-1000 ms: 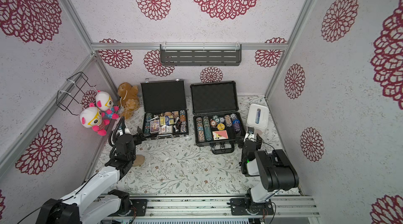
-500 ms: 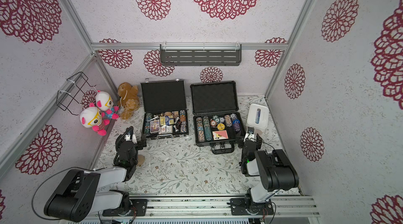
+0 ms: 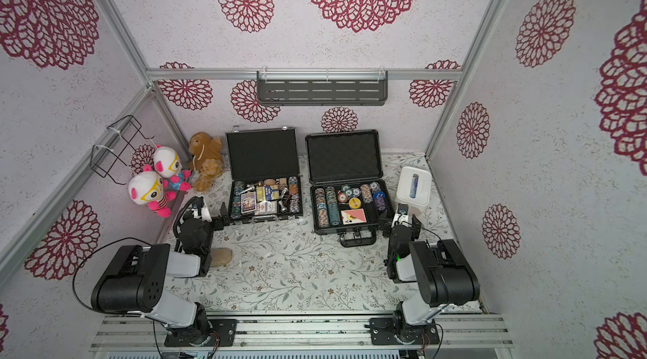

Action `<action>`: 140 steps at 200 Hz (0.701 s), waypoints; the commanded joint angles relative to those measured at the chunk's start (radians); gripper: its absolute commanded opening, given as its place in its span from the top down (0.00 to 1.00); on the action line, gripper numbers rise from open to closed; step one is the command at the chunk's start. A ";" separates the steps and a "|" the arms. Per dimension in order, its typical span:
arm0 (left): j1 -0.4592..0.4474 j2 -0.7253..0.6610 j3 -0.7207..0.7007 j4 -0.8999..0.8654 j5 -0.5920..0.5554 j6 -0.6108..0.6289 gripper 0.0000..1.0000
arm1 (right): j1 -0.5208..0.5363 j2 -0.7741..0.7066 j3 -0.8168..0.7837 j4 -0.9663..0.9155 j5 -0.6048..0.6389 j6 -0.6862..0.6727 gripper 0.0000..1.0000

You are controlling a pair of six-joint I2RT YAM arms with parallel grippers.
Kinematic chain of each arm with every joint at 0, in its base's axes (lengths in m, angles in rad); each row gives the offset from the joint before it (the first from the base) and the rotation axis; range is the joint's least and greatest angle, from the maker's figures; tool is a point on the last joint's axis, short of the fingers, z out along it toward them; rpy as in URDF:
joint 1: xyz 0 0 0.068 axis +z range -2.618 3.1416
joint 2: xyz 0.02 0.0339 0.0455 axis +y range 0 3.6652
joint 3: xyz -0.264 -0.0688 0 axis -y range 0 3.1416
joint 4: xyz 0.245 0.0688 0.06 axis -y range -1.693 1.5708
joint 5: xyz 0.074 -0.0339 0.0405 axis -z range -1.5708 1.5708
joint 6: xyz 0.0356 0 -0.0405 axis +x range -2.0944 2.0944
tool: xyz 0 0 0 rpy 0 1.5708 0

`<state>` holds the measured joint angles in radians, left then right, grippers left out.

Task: Open the poker set cases
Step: Reset both arms

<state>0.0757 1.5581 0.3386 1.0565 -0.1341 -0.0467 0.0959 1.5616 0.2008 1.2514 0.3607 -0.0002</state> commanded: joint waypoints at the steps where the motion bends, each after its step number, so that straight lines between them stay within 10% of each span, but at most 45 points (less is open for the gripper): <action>1: 0.100 -0.022 0.093 -0.234 0.154 -0.091 0.03 | -0.007 -0.020 0.026 0.008 -0.011 -0.001 0.01; 140: 0.064 -0.008 0.084 -0.187 0.080 -0.065 0.03 | -0.009 -0.020 0.028 0.006 -0.014 0.000 0.01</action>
<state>0.1452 1.5532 0.4252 0.8761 -0.0536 -0.1173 0.0940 1.5616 0.2020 1.2434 0.3542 -0.0002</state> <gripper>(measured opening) 0.972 0.988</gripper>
